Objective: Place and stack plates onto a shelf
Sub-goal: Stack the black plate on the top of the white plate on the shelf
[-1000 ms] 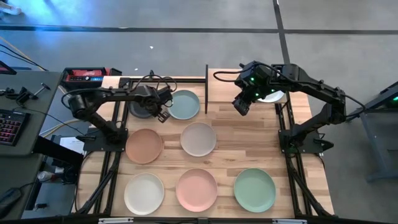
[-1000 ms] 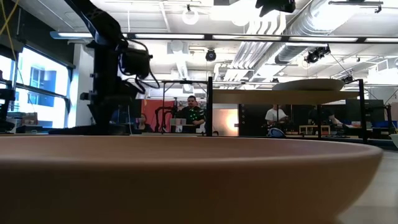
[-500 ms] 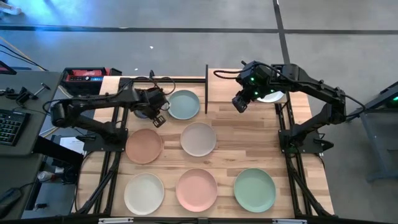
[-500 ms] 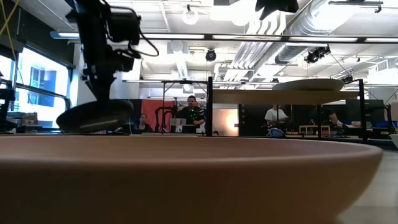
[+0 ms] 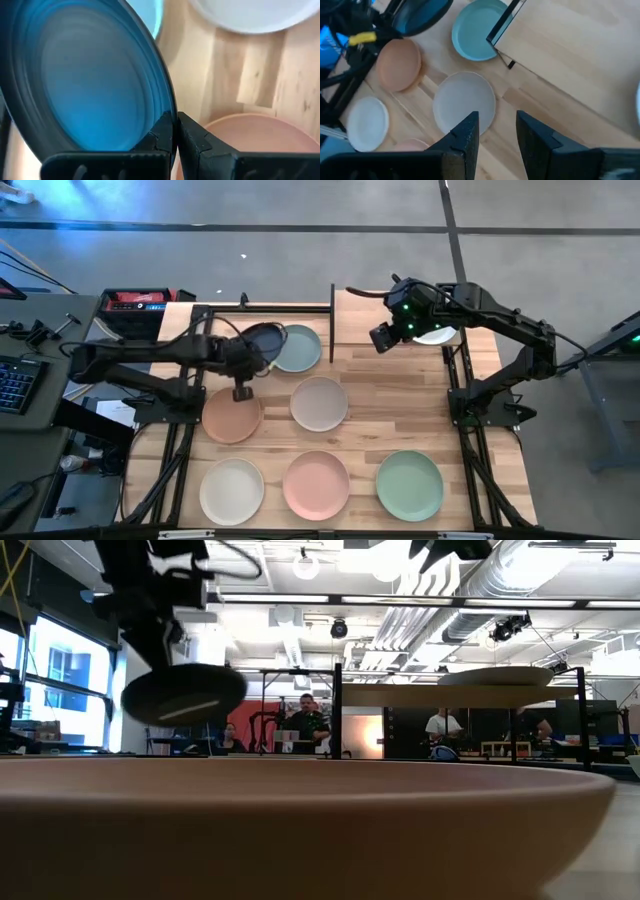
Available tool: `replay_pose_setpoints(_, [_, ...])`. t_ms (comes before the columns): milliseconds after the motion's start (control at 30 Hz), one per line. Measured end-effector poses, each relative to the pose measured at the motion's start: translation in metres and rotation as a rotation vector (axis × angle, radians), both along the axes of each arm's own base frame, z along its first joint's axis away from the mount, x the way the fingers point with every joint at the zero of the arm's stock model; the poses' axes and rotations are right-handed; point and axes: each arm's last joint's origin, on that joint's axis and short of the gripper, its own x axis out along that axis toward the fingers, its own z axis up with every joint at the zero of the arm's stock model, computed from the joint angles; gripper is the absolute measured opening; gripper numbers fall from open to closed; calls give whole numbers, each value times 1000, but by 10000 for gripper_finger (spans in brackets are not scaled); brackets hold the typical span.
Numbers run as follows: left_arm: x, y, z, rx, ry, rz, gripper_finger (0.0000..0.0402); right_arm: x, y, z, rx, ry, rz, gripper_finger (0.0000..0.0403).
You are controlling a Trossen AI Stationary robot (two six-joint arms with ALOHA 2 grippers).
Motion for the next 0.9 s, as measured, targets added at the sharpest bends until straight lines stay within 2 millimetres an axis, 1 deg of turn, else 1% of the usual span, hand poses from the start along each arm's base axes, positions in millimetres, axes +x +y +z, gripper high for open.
replay_pose_setpoints(133, [7,-17,15,81,-22,-160,1,1,6,0,34,-9,-14,108])
replay_pose_setpoints(300, [14,-36,38,156,-72,-326,1,4,19,0,66,-23,-20,108])
replay_pose_setpoints(500, [21,-58,59,274,-97,-531,1,7,37,1,73,-41,-46,108])
replay_pose_setpoints(633, [28,-73,65,360,-66,-674,1,8,48,1,69,-51,-75,108])
replay_pose_setpoints(733, [38,-83,65,438,-25,-759,1,9,56,2,62,-60,-94,108])
replay_pose_setpoints(900, [58,-97,60,550,42,-817,1,17,66,-4,51,-47,-107,108])
